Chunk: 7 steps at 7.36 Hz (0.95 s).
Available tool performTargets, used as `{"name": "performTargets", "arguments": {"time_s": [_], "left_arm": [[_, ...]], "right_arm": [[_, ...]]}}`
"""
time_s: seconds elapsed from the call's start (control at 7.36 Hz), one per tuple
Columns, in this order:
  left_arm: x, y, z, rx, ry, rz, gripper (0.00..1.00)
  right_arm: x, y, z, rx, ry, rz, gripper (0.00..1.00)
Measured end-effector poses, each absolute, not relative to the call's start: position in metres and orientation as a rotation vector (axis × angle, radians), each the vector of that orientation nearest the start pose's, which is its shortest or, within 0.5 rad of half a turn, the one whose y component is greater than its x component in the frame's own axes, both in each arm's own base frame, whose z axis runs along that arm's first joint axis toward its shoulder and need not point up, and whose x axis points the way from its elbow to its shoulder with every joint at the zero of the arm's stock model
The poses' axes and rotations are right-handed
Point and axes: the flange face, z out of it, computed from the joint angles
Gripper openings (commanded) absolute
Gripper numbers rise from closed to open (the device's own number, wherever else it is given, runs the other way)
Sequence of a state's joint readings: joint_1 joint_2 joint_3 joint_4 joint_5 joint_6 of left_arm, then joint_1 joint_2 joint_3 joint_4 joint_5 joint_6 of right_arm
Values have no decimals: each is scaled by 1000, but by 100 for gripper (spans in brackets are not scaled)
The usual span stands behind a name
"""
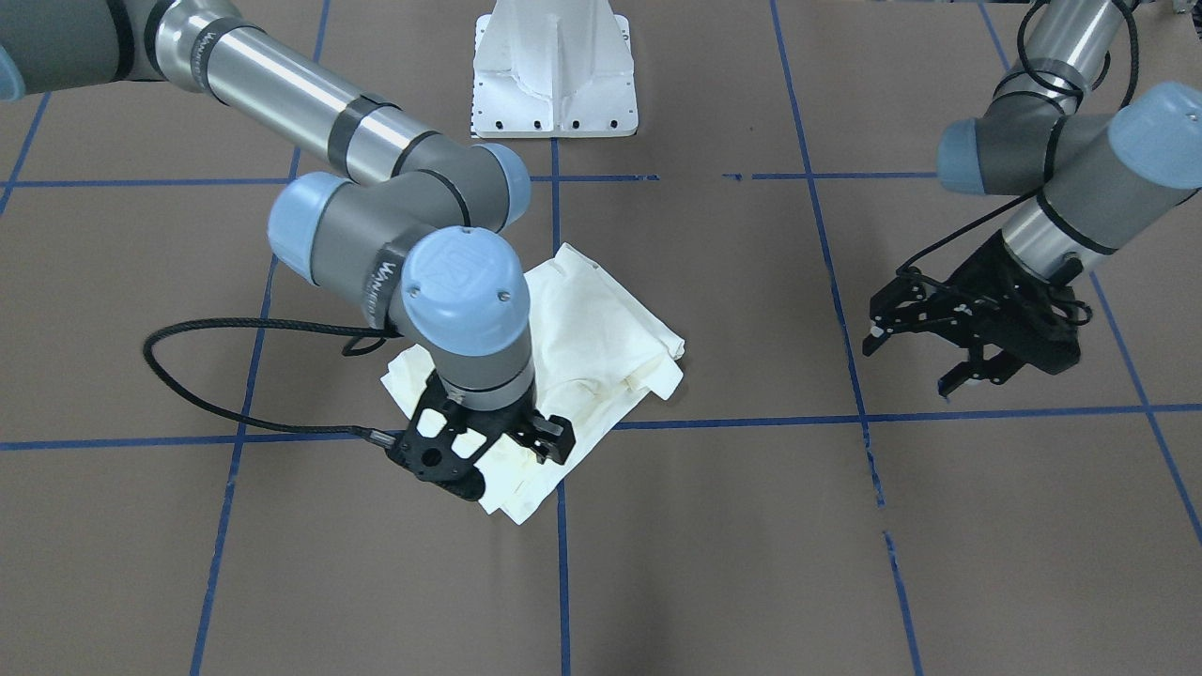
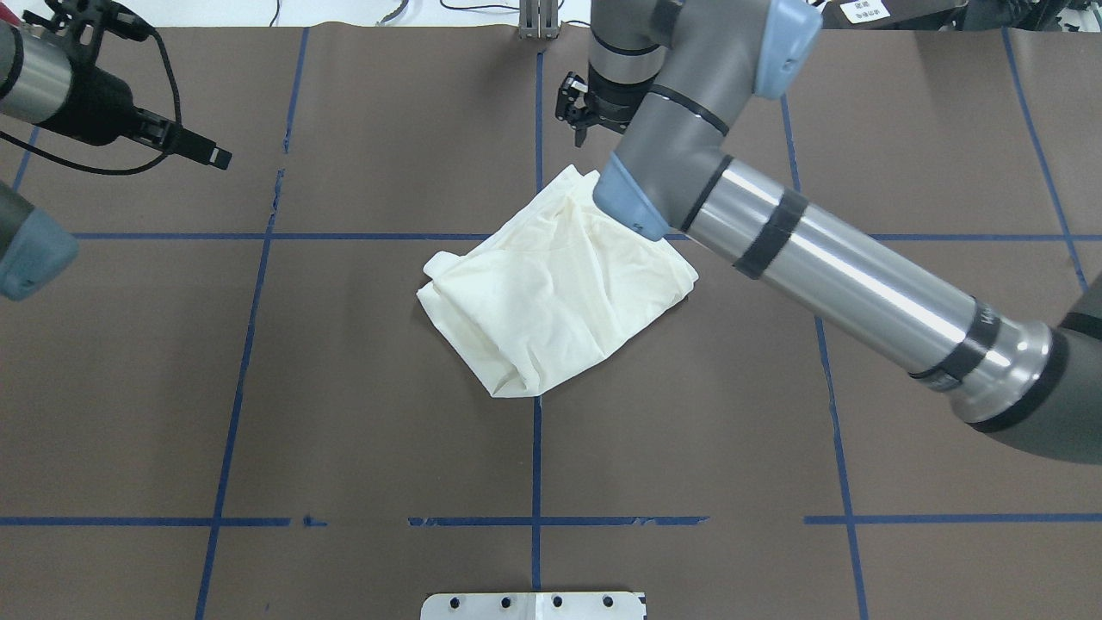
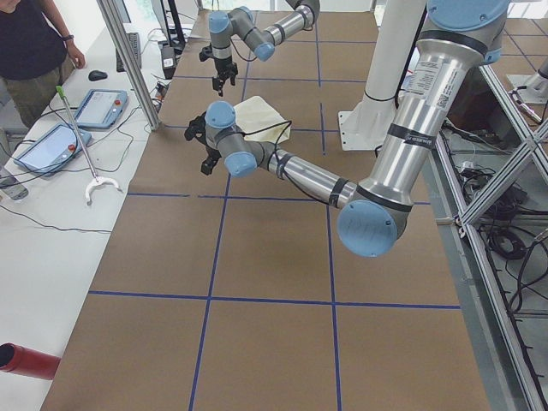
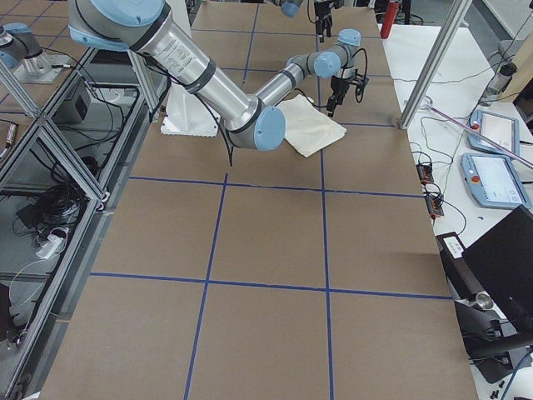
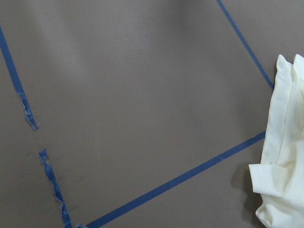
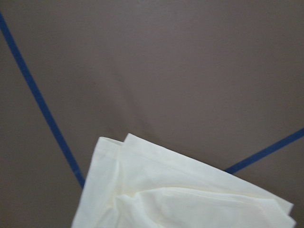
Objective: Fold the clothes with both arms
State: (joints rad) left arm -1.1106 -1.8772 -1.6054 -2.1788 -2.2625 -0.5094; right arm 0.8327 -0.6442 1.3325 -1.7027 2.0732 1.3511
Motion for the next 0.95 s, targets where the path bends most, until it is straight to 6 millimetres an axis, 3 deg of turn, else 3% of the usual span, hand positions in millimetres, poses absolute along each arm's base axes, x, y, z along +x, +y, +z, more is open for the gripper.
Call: {"name": "performTargets", "arguments": {"time_s": [0.27,0.68,0.95], "left_arm": [[144,-585,454,518,893,262,100],[51,-574,518,457,759,251,100],[22,-539,558,379,729,239,100]], "right_arm": [[-333,-603,279,-71,-664,261,100],[-133,-585,444,-24,-627,-53,100],[-11,-564,535,-14,-685,-184,100]]}}
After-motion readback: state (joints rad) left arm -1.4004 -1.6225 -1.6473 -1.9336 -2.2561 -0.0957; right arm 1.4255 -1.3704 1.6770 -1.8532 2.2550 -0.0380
